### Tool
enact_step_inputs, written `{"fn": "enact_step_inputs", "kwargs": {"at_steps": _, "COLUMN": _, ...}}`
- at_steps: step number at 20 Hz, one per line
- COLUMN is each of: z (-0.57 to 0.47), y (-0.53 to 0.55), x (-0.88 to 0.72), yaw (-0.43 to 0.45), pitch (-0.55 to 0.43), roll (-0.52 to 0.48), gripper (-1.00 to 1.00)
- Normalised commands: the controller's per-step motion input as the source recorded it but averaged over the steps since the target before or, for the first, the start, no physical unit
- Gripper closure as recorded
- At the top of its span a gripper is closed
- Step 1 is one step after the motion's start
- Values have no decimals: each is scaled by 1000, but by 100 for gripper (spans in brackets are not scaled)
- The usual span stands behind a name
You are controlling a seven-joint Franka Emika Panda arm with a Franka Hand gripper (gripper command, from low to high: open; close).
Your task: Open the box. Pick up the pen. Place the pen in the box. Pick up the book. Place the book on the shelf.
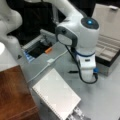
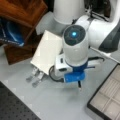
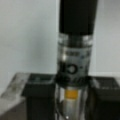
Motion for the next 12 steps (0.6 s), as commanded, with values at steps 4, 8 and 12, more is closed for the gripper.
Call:
{"fn": "enact_step_inputs", "kwargs": {"at_steps": 4, "z": 364, "y": 143, "x": -210, "yaw": -422, "pitch": 101, "roll": 55, "gripper": 100}}
{"fn": "enact_step_inputs", "kwargs": {"at_steps": 8, "z": 219, "y": 190, "x": -132, "yaw": -425, "pitch": 61, "roll": 85, "gripper": 100}}
{"fn": "enact_step_inputs", "kwargs": {"at_steps": 12, "z": 137, "y": 257, "x": -50, "yaw": -411, "pitch": -30, "roll": 118, "gripper": 100}}
